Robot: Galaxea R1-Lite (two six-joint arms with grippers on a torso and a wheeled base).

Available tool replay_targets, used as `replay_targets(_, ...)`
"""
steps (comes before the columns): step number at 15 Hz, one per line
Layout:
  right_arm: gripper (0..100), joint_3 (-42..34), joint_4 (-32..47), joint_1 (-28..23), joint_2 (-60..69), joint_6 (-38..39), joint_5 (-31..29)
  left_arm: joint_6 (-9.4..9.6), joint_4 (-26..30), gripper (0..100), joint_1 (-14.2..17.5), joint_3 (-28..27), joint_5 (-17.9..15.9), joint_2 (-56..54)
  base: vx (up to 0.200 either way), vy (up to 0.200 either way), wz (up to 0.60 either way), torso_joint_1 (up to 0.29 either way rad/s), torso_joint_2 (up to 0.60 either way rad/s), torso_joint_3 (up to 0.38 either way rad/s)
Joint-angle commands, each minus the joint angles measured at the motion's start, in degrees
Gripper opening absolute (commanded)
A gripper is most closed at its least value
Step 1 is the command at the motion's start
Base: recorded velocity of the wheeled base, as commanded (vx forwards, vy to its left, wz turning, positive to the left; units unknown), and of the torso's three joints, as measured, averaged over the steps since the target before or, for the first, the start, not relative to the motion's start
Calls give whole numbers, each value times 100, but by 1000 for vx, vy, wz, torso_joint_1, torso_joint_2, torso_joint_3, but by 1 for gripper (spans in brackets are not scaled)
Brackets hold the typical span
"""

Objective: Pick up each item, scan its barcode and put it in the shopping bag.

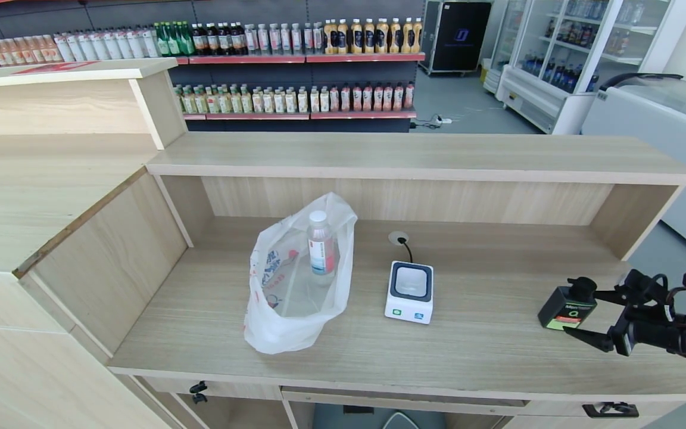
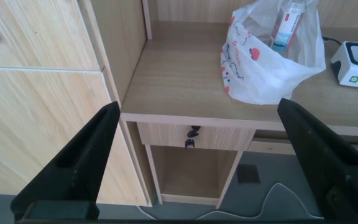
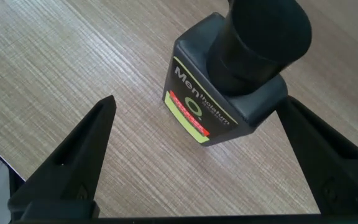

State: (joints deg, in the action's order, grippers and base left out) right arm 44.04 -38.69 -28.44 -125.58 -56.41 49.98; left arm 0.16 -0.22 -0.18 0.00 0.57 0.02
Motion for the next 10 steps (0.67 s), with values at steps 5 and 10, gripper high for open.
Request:
replay_targets(5, 100, 166, -24, 128, -178, -11, -6, -7, -4, 100, 1, 0, 4, -2, 0, 0, 0, 0, 0, 0)
replay_targets(10, 100, 271, -51, 383, -362, -28, -15, 2, -4, 100, 1, 0, 4, -2, 0, 0, 0, 0, 0, 0)
